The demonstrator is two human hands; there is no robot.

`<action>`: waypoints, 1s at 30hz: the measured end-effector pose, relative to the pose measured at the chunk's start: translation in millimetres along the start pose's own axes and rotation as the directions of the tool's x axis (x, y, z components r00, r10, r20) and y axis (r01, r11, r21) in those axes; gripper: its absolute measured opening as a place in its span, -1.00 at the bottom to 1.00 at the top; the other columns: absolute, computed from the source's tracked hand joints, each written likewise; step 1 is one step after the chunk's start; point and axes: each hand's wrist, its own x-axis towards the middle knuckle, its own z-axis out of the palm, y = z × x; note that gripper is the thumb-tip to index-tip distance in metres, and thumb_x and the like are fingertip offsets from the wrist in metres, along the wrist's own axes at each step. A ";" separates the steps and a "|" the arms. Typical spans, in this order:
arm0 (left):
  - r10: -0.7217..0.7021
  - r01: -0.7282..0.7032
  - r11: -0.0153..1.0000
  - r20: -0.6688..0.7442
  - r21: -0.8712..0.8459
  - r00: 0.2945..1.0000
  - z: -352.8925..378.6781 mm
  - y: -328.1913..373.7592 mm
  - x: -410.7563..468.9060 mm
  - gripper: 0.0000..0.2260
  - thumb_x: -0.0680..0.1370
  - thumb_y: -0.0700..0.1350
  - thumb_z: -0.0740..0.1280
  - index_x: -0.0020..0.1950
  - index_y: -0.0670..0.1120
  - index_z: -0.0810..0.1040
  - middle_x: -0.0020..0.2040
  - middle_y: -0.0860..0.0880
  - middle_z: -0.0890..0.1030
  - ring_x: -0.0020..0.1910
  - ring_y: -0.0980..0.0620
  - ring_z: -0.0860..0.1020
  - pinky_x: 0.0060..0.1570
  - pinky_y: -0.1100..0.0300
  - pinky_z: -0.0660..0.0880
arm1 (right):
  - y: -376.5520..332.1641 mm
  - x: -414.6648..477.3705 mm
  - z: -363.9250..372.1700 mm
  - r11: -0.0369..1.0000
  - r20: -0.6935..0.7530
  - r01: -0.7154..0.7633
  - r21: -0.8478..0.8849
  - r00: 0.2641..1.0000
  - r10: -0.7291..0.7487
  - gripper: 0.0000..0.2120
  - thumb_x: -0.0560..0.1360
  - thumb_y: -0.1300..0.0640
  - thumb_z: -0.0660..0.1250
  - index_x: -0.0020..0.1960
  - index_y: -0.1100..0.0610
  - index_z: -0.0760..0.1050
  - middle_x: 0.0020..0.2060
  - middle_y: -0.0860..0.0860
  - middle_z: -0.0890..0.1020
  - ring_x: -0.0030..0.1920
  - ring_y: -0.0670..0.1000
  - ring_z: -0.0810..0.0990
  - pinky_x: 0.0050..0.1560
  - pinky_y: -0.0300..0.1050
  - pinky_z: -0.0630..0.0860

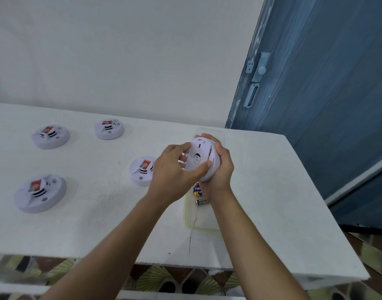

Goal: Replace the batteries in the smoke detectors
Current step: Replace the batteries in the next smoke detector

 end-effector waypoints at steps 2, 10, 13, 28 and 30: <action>-0.059 0.062 0.997 0.068 -0.040 0.996 -3.9 -0.9 3.4 -0.49 0.33 0.17 0.51 0.24 0.04 0.57 0.05 0.14 0.59 -0.05 0.19 0.60 -0.08 0.21 0.61 | 1.8 -0.1 -4.0 1.000 -0.020 0.001 -0.014 1.000 -0.002 -0.59 0.44 -0.03 0.22 0.19 0.17 0.52 0.03 0.17 0.61 0.02 0.21 0.60 0.03 0.07 0.56; -0.325 0.364 0.801 0.166 -0.475 0.931 -5.9 1.1 12.7 -0.58 0.26 -0.02 0.50 0.07 -0.09 0.58 0.01 -0.07 0.67 -0.07 0.03 0.69 -0.05 0.04 0.63 | 9.6 -5.2 -7.2 1.000 -0.043 0.017 0.025 0.999 -0.016 -0.70 0.55 0.02 0.19 0.13 0.16 0.55 0.01 0.13 0.65 0.05 0.14 0.60 0.03 -0.03 0.55; -0.266 0.281 0.800 0.107 -0.530 0.958 -13.5 2.7 14.3 -0.56 0.33 -0.08 0.50 0.18 -0.07 0.54 0.04 0.00 0.63 -0.08 0.12 0.65 -0.14 0.25 0.56 | 3.9 -4.4 -7.1 0.989 -0.081 -0.082 0.127 0.992 0.092 -0.63 0.43 -0.04 0.23 0.10 0.13 0.60 0.01 0.11 0.66 0.01 0.12 0.62 -0.04 -0.07 0.57; 0.409 -0.497 0.846 0.363 0.192 0.837 -15.8 -6.8 5.1 -0.45 0.46 -0.36 0.29 0.39 0.05 0.47 0.38 -0.08 0.38 0.32 -0.10 0.39 0.19 0.07 0.45 | -1.4 -2.3 1.2 0.971 -0.050 -0.130 0.203 0.988 0.143 -0.59 0.40 -0.05 0.27 0.16 0.13 0.58 -0.02 0.11 0.66 -0.07 0.11 0.67 -0.12 -0.10 0.60; 0.384 -0.449 0.884 0.344 0.133 0.857 -13.0 -6.9 2.8 -0.49 0.46 -0.27 0.24 0.37 0.08 0.49 0.36 -0.01 0.42 0.34 -0.01 0.40 0.23 0.11 0.45 | 2.1 0.9 -2.0 0.982 -0.093 -0.089 0.165 0.990 0.105 -0.62 0.47 -0.04 0.25 0.19 0.12 0.58 0.02 0.10 0.64 -0.04 0.10 0.64 -0.08 -0.09 0.58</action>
